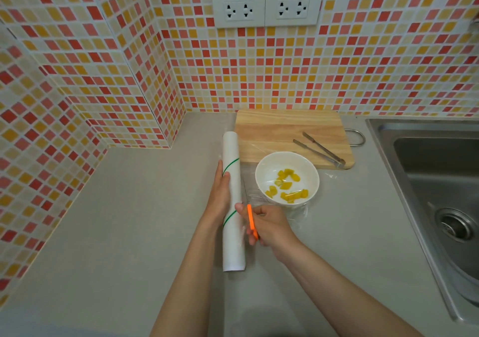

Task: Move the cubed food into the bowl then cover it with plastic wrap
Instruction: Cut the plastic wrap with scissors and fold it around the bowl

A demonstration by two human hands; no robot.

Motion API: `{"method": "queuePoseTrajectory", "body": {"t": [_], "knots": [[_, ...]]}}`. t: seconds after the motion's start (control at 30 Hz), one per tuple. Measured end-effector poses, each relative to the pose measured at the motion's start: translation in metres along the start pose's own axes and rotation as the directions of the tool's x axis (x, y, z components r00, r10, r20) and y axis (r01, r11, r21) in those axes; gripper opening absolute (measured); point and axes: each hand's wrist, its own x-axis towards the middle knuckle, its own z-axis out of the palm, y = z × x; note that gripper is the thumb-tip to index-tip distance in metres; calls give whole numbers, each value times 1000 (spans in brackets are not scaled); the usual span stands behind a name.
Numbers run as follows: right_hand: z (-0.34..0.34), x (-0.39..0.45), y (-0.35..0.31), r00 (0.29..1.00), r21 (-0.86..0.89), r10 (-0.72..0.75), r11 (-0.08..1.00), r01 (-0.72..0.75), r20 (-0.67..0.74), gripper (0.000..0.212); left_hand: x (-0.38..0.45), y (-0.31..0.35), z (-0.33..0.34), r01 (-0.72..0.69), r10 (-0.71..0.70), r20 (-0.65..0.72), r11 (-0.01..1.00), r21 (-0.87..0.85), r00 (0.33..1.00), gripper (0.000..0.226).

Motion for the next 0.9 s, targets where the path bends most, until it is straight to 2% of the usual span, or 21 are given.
{"method": "queuePoseTrajectory", "body": {"t": [0.57,0.7,0.9], "knots": [[5,33,-36,998,44,48,998,-46,-48,48,-2,2,-8,42,-41,14,998,-52,999,48],[7,41,-44,997,70,68,995,-66,-22,47,-5,4,-9,65,-58,73,994,-89,996,44],[10,54,-51,996,68,79,995,-76,-50,49,-10,9,-14,34,-32,31,998,-55,999,48]]}}
